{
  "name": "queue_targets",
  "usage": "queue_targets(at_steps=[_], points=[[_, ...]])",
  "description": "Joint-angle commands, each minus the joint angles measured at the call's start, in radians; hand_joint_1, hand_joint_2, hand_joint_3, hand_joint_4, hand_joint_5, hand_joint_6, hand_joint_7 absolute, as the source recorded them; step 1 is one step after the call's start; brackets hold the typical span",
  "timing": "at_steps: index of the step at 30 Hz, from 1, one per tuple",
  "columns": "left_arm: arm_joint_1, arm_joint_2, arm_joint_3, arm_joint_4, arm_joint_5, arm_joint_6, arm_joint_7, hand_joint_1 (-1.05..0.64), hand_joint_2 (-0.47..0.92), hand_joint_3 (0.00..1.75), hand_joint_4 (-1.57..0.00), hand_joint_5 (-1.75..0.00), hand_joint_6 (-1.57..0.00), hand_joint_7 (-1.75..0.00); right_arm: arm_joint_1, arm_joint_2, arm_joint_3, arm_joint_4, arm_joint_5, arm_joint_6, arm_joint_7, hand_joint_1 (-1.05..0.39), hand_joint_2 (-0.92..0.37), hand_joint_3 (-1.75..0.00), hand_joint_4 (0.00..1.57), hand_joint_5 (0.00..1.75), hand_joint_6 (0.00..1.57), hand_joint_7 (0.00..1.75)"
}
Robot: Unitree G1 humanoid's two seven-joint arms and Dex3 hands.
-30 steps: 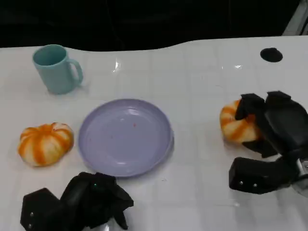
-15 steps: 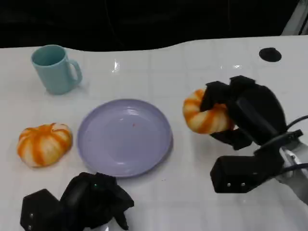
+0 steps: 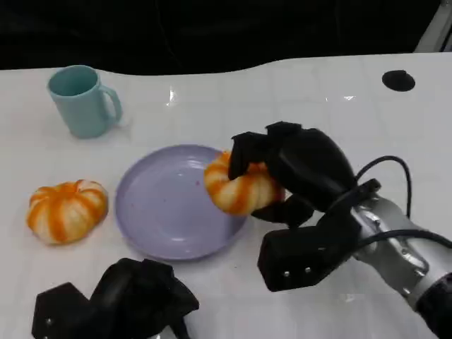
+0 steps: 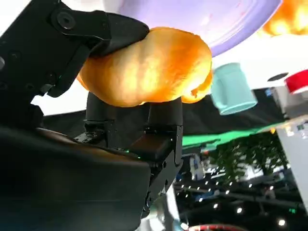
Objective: Grasp the bread from the table and place it into the plate.
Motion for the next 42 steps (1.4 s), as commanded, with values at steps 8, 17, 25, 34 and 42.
queue_targets(at_steps=[8, 17, 25, 34, 42], points=[[0.006, 0.012, 0.008, -0.006, -0.003, 0.002, 0.004, -1.05, 0.81, 0.01, -1.47, -1.01, -1.57, -0.51, -0.122, 0.117, 0.061, 0.242, -0.031, -0.026, -0.081, -0.22, -0.45, -0.91, 0.92, 1.75, 0.73, 1.58], [0.002, 0.008, 0.007, 0.002, -0.003, 0.002, 0.004, -1.05, 0.81, 0.01, -1.47, -1.01, -1.57, -0.51, -0.173, 0.197, 0.042, 0.414, 0.002, -0.051, -0.169, -0.19, -0.57, -0.8, 0.8, 1.59, 0.89, 0.92], [0.015, 0.004, 0.002, -0.015, 0.008, 0.001, 0.019, -1.05, 0.82, 0.01, -1.48, -1.01, -1.57, -0.52, -0.175, 0.2, 0.029, 0.394, 0.055, -0.044, -0.023, -0.47, -0.91, -0.14, 0.1, 0.44, 0.35, 0.02], [0.01, 0.005, 0.002, -0.013, 0.002, 0.004, 0.015, -1.05, 0.82, 0.01, -1.47, -1.01, -1.56, -0.53, -0.165, 0.192, 0.039, 0.362, 0.057, -0.04, 0.017, -0.67, -0.92, -0.2, 0.0, 0.38, 0.21, 0.0], [0.005, 0.005, 0.005, -0.013, -0.005, 0.015, 0.011, -1.05, 0.81, 0.0, -1.46, -1.01, -1.56, -0.52, -0.117, 0.152, 0.03, 0.24, 0.065, -0.022, 0.071, -0.7, -0.92, -0.27, 0.01, 0.37, 0.2, 0.01]])
